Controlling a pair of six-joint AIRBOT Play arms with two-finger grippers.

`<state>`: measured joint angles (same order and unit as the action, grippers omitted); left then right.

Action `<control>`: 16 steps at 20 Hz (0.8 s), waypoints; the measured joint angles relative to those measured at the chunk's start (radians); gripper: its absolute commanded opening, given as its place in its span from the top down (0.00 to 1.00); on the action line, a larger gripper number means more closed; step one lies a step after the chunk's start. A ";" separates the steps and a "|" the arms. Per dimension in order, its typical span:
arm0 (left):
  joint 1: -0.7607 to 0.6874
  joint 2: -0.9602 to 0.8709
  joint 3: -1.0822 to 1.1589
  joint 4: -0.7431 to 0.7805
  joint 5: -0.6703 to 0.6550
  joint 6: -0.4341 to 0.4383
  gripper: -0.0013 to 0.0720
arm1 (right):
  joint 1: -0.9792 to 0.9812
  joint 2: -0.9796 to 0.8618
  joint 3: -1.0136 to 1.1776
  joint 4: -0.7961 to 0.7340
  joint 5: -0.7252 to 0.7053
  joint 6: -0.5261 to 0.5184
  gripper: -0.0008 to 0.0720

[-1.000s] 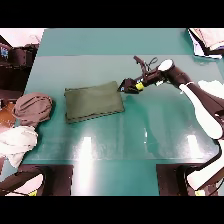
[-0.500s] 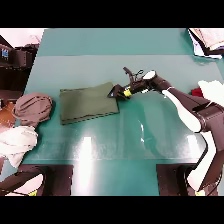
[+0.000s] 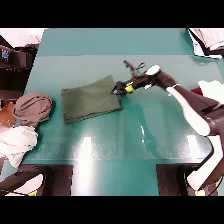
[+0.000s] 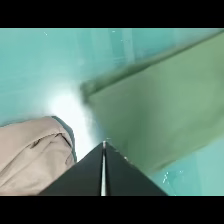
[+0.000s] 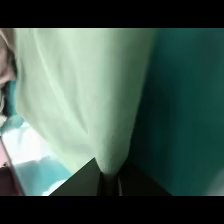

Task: Fold the shirts.

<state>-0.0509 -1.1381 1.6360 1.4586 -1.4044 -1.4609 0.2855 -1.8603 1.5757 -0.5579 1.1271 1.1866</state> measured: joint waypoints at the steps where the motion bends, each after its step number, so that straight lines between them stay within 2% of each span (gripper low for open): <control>1: 0.000 0.000 0.000 0.000 -0.001 0.000 0.95 | -0.042 0.042 0.000 -0.023 -0.001 0.000 0.97; 7: 0.000 0.000 0.000 -0.012 -0.001 0.001 0.95 | -0.376 0.254 0.001 -0.179 -0.022 0.037 0.97; 13: 0.000 0.000 0.000 -0.065 0.005 0.002 0.95 | -0.744 0.373 0.001 -0.221 -0.040 0.053 0.97; 16: 0.000 0.000 0.000 -0.087 0.006 0.002 0.95 | -0.863 0.395 0.001 -0.225 -0.041 0.054 0.97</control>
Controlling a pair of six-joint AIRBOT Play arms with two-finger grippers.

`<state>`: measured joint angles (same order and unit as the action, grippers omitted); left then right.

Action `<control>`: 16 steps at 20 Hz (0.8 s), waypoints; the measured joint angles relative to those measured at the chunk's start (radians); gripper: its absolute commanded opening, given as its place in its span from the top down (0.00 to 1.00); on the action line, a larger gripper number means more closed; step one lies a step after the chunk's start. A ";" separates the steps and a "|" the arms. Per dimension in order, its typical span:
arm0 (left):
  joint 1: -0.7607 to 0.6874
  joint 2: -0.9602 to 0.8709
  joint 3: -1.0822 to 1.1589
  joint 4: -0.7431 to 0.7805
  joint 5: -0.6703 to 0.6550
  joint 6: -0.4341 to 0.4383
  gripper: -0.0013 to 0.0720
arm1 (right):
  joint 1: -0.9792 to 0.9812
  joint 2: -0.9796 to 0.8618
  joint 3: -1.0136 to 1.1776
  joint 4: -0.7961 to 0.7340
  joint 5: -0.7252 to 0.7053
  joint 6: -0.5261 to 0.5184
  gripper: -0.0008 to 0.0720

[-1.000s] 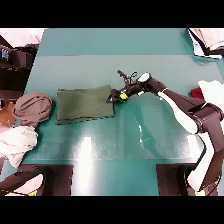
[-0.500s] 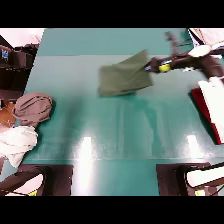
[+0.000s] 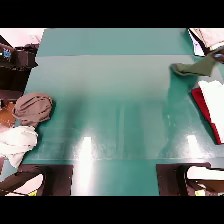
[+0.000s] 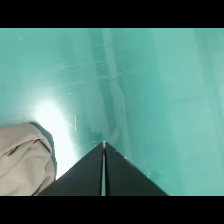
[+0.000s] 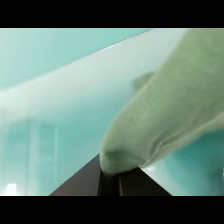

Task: Fold the shirts.

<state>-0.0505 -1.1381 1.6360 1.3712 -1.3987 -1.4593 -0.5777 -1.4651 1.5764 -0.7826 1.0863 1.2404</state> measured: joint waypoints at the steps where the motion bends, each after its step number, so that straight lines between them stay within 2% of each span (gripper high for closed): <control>1: 0.000 0.000 0.000 -0.005 0.001 0.000 0.95 | -0.032 0.003 0.000 -0.002 -0.001 0.000 0.97; 13: 0.000 0.000 0.000 -0.018 0.003 0.000 0.95 | -0.199 0.141 0.000 0.004 -0.014 -0.040 0.97; 16: 0.000 0.000 0.000 -0.018 0.003 0.000 0.95 | -0.243 0.190 0.000 -0.003 0.020 -0.043 0.97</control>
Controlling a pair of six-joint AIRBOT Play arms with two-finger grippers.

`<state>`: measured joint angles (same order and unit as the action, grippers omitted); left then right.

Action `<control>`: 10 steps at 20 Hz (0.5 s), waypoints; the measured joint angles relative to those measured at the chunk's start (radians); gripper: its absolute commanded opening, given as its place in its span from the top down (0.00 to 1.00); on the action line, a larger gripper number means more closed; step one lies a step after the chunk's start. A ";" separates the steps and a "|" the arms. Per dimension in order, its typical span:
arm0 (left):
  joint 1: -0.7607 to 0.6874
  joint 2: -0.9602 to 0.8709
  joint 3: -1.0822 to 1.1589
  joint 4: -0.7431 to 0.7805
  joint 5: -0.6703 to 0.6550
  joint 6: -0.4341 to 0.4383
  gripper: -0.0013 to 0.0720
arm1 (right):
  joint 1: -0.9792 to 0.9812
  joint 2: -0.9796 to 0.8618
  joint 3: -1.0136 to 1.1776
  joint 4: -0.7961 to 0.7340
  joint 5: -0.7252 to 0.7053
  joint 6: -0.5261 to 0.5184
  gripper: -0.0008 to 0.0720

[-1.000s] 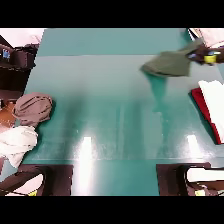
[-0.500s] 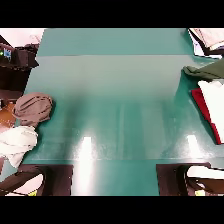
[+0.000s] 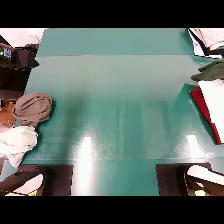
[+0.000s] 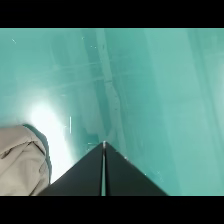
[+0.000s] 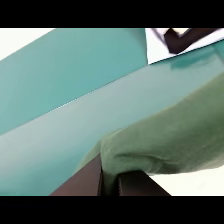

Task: Fold the shirts.

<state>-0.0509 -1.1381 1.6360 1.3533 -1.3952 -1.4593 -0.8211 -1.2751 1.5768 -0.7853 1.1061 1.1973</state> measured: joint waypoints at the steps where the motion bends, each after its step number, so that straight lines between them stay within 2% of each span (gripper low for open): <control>1: 0.000 0.000 0.000 0.000 0.000 0.000 0.95 | -0.014 0.012 0.000 -0.010 0.018 0.000 0.97; 5: 0.000 0.000 0.000 0.000 0.000 0.006 0.95 | -0.066 0.051 0.000 -0.146 0.117 0.032 0.97; 10: 0.000 0.000 0.000 0.000 0.000 0.021 0.95 | -0.125 0.074 -0.009 -0.362 0.235 0.127 0.96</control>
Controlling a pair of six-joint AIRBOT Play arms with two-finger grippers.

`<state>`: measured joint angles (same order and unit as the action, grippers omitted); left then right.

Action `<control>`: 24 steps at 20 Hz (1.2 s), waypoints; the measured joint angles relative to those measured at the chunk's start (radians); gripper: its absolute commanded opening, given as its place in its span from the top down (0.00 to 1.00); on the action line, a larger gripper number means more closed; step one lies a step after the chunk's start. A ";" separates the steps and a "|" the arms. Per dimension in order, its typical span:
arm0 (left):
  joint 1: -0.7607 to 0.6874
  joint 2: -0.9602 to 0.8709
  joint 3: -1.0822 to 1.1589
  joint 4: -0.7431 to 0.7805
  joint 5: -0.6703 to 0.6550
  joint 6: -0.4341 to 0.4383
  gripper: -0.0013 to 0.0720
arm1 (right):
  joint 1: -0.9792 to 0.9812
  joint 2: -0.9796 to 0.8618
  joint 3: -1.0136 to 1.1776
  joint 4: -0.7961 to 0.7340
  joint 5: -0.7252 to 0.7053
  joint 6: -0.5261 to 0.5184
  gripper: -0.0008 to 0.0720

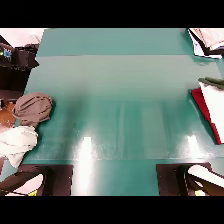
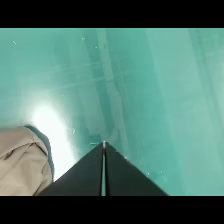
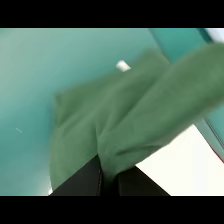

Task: Fold the shirts.

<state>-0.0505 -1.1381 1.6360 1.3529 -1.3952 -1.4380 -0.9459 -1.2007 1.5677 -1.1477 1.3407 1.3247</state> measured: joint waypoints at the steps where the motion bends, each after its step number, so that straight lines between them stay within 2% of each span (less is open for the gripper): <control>1: 0.000 0.000 0.000 0.000 0.000 0.001 0.95 | -0.010 0.001 -0.008 -0.032 0.024 0.009 0.95; 2: 0.000 0.000 0.000 0.000 0.000 0.003 0.95 | -0.021 0.003 -0.020 -0.066 0.050 0.021 0.79; 3: 0.000 0.000 0.000 0.000 0.000 0.003 0.95 | -0.031 0.003 -0.032 -0.101 0.074 0.034 0.51; 4: 0.000 0.000 0.000 0.000 0.000 0.004 0.95 | -0.043 0.005 -0.047 -0.143 0.096 0.053 0.26; 5: 0.000 0.000 0.000 0.000 0.000 0.005 0.95 | -0.056 0.006 -0.062 -0.181 0.113 0.073 0.24; 8: 0.000 0.000 0.000 0.000 -0.001 0.006 0.95 | -0.108 0.020 -0.113 -0.240 0.140 0.124 0.26; 11: 0.000 0.000 0.000 0.000 -0.001 0.006 0.95 | -0.146 0.046 -0.142 -0.205 0.135 0.145 0.27; 16: 0.000 0.000 0.000 0.000 0.007 0.006 0.95 | -0.100 0.096 -0.141 0.023 0.091 0.158 0.27; 20: 0.000 0.000 0.000 -0.001 0.019 0.006 0.95 | 0.116 0.128 -0.139 0.167 0.082 0.159 0.27; 21: 0.000 0.000 0.000 0.000 0.020 0.006 0.95 | 0.189 0.133 -0.139 0.181 0.077 0.159 0.33; 22: 0.000 0.000 0.000 0.000 0.022 0.006 0.95 | 0.257 0.136 -0.139 0.193 0.074 0.159 0.51; 23: 0.000 0.000 0.000 -0.001 0.023 0.006 0.95 | 0.330 0.138 -0.139 0.203 0.068 0.159 0.80; 24: 0.000 0.000 0.000 -0.001 0.024 0.006 0.95 | 0.395 0.140 -0.139 0.208 0.058 0.159 0.96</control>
<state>-0.0509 -1.1381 1.6360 1.3521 -1.3716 -1.4322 -0.5507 -1.0603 1.4288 -0.9394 1.3983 1.4837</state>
